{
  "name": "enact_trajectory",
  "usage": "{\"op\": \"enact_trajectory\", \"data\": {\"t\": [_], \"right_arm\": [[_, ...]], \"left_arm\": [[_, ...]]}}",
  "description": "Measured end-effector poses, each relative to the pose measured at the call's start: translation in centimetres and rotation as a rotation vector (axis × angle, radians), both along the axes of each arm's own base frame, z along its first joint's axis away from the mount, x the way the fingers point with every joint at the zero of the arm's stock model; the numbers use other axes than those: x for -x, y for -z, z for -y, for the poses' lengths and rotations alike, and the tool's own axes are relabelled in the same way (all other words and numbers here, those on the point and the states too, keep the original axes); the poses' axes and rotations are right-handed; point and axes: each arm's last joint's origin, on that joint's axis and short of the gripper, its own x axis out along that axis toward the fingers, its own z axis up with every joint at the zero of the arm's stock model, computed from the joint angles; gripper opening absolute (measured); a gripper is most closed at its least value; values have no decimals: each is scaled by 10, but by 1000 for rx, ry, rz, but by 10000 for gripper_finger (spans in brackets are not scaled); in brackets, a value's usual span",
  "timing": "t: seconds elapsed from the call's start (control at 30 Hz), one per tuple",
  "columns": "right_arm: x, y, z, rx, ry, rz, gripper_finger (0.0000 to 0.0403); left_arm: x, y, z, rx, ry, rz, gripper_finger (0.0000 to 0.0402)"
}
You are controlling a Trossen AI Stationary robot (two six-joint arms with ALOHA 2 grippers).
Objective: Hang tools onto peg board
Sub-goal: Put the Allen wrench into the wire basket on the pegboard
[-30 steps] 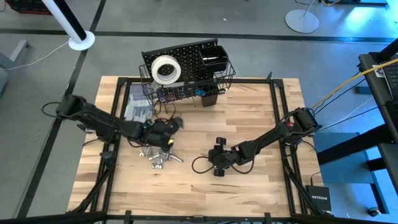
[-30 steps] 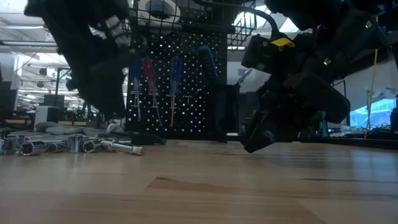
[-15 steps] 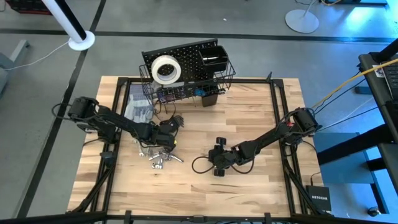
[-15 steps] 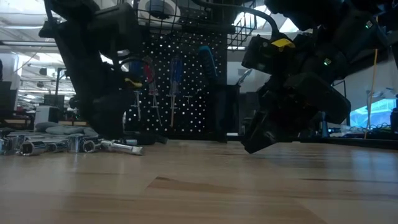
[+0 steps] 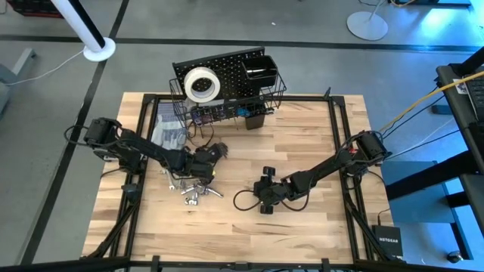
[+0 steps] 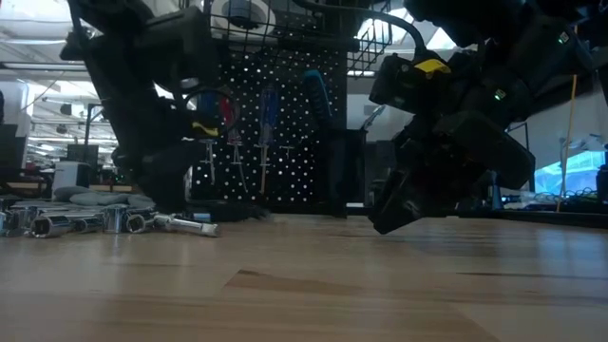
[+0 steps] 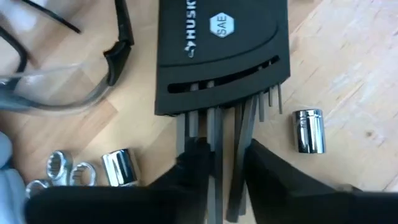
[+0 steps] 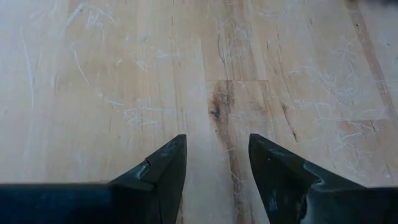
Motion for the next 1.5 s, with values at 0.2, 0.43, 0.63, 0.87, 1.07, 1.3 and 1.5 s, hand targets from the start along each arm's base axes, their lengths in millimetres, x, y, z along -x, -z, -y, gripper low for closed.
{"op": "enact_trajectory", "data": {"t": [0.2,0.43,0.63,0.87,1.07,1.3,1.5], "right_arm": [[0,0,0,0,0,0,179],[0,0,0,1,-2,-1,179],[5,-5,2,17,-7,-32,179],[13,-38,6,34,7,28,179],[13,-46,9,127,-72,44,179],[4,-52,23,258,-7,120,180],[-8,-48,57,81,-56,189,209]], "left_arm": [[1,-1,6,-49,37,-10,51],[-8,-11,19,-53,123,2,41],[-12,-31,33,-41,173,56,6],[-5,-62,45,-6,220,166,5],[2,-75,50,5,248,211,4],[6,-81,57,15,299,231,6],[9,-81,66,19,334,237,4]]}}
